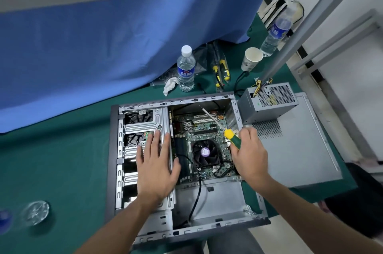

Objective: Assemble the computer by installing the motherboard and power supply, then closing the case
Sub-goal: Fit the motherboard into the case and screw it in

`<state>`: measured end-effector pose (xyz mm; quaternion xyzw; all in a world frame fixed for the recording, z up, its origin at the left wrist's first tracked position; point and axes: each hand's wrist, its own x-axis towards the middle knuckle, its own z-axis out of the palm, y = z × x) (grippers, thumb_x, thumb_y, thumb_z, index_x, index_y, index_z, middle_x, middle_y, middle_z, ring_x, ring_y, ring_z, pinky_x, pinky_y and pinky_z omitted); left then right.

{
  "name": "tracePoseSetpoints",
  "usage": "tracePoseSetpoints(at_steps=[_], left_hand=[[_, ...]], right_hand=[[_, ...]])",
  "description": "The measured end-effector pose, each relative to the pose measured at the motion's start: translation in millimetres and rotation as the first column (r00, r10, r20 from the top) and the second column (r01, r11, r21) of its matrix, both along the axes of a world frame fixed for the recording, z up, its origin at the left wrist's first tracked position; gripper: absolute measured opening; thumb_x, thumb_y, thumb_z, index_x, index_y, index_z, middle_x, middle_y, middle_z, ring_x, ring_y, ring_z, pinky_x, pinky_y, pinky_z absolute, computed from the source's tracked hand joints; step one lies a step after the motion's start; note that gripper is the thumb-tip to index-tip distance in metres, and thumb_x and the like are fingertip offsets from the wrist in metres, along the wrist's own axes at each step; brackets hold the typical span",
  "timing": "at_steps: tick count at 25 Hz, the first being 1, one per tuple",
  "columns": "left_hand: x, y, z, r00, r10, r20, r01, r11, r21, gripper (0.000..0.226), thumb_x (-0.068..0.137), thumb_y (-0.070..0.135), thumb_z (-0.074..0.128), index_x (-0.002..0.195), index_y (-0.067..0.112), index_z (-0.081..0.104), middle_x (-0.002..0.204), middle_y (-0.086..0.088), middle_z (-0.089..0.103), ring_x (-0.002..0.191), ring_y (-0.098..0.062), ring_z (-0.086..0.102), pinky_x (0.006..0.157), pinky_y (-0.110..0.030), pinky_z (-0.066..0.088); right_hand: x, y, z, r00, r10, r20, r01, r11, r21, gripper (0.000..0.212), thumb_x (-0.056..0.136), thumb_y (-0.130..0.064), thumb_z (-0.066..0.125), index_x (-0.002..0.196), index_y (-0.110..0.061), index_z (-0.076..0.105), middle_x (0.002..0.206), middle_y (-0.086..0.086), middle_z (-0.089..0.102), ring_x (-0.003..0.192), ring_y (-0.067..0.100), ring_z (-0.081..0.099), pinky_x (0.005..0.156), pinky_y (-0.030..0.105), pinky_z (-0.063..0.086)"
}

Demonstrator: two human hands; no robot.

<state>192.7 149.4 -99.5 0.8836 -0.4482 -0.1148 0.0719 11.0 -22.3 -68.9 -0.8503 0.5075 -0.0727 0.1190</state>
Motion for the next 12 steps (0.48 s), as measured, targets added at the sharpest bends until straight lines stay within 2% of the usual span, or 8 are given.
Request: tracePoseSetpoints(at_steps=[3,8,12], left_hand=[[1.7,0.4,-0.2,1.0,-0.001,0.005,0.001,1.0,0.007,0.075,0.094,0.06,0.022,0.159,0.024,0.014,0.166,-0.004,0.003,0.153,-0.02,-0.001,0.122,-0.052,0.004],[1.2,2.1,-1.6,1.0,0.005,0.005,-0.005,1.0,0.01,0.075,0.094,0.062,0.021,0.159,0.024,0.015,0.167,-0.003,0.004,0.153,-0.019,-0.002,0.122,-0.051,0.005],[1.8,0.9,-2.2,1.0,0.002,0.001,-0.002,1.0,-0.001,0.075,0.094,0.061,0.024,0.159,0.025,0.016,0.167,-0.002,0.008,0.153,-0.019,0.003,0.122,-0.048,0.006]], right_hand=[[1.2,0.2,-0.2,1.0,-0.003,0.004,0.003,1.0,-0.004,0.029,0.083,-0.02,0.075,0.099,-0.007,0.056,0.107,0.009,0.055,0.081,0.023,0.059,0.064,0.026,0.041],[-0.2,1.6,1.3,0.999,0.009,0.044,-0.009,1.0,-0.004,0.031,0.079,-0.019,0.079,0.098,-0.006,0.058,0.104,0.01,0.056,0.081,0.024,0.062,0.065,0.032,0.053],[-0.5,-0.7,-0.5,0.997,0.027,0.07,-0.025,0.999,-0.033,0.037,0.07,-0.018,0.087,0.092,-0.005,0.06,0.1,0.012,0.059,0.075,0.024,0.065,0.058,0.03,0.055]])
